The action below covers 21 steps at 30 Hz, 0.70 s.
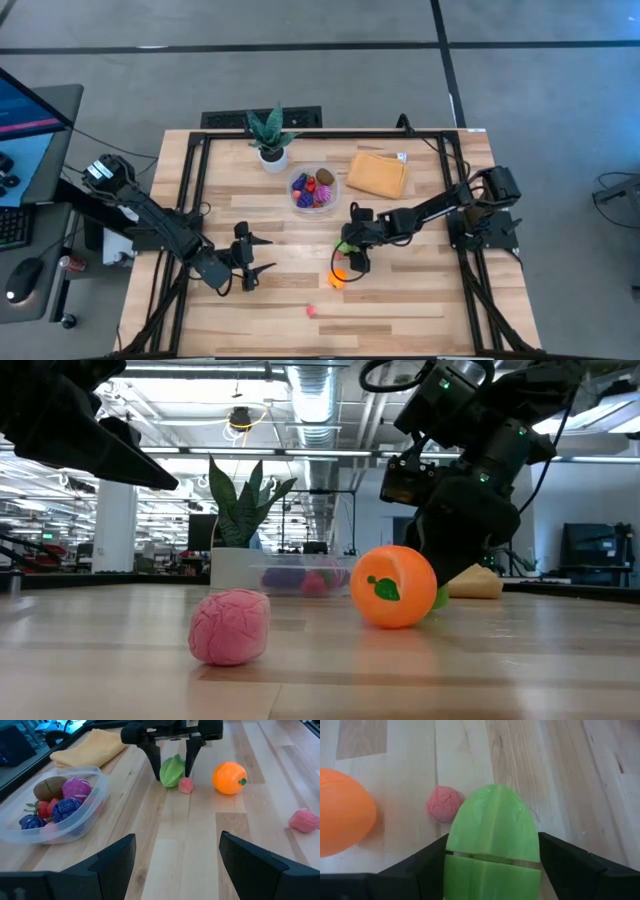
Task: Pick and placing Produce into tupperware
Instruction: Put the green starfruit into the transparent bin
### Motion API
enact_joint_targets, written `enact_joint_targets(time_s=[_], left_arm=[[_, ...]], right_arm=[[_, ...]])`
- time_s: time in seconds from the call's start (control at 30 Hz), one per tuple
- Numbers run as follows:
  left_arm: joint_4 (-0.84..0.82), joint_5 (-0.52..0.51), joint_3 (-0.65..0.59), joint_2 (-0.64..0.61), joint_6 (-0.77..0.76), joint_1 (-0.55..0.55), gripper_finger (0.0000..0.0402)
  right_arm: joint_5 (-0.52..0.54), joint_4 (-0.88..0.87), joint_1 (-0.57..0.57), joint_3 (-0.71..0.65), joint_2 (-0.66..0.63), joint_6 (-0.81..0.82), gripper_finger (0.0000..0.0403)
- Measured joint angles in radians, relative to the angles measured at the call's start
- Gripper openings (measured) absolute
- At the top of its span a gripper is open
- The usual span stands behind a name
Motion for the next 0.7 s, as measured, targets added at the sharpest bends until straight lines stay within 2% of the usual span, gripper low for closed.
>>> enact_joint_targets(time_s=[0.7], left_arm=[[-0.01, 0.0, 0.0, 0.0, -0.004, 0.0, 0.0277]], right_arm=[[-0.003, 0.002, 0.001, 0.0, -0.002, -0.002, 0.0301]])
